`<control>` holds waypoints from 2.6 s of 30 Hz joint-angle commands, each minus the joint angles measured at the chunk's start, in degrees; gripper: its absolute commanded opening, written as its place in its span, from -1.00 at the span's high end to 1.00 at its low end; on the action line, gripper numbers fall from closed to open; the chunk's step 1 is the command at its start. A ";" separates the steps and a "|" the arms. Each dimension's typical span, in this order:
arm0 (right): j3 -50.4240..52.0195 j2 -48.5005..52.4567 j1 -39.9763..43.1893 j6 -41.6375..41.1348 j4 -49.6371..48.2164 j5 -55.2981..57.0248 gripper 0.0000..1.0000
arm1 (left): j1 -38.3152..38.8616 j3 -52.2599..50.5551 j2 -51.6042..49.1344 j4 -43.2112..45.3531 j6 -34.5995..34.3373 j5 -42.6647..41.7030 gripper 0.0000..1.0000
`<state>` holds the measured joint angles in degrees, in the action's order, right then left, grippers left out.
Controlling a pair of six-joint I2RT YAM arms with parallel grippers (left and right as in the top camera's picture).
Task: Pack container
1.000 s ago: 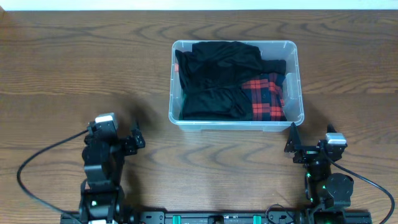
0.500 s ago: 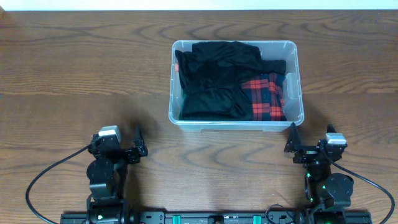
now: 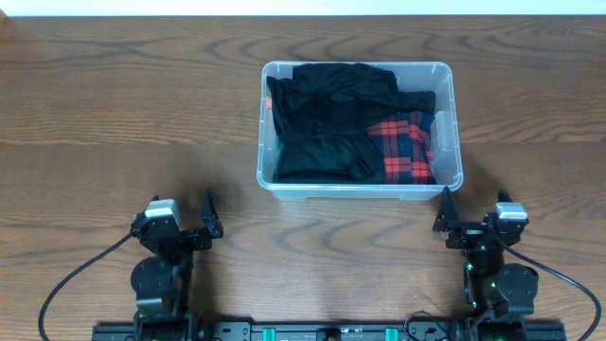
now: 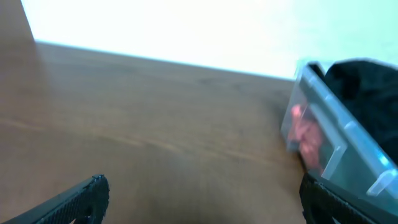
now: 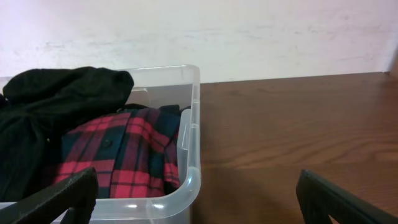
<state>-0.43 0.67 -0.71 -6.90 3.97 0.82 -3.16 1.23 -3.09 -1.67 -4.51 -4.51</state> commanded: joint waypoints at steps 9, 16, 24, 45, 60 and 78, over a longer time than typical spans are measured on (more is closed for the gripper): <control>0.11 -0.37 0.42 0.85 0.20 -0.24 -0.99 | 0.26 -1.01 2.99 -1.92 1.03 -0.66 -0.96; 0.11 -0.37 0.42 0.85 0.20 -0.24 -0.99 | 1.53 -1.01 2.99 -1.92 4.48 -0.66 -0.96; 0.11 -0.37 0.42 0.85 0.20 -0.24 -0.99 | 1.53 -1.01 2.99 -1.90 4.50 -0.63 -0.96; 0.11 -0.37 0.42 0.85 0.20 -0.24 -0.99 | 1.53 -1.01 2.86 -1.90 4.50 -0.66 -0.96; 0.11 -0.37 0.42 0.85 0.20 -0.24 -0.99 | 1.53 -1.01 2.89 -1.90 4.50 -0.66 -0.96; 0.11 -0.37 0.42 0.85 0.20 -0.22 -0.99 | 1.53 -1.01 2.99 -1.90 4.50 -0.63 -0.96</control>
<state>-0.43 0.67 -0.71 -6.90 3.97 0.84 -1.80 1.23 -0.60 -1.67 -1.02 -4.51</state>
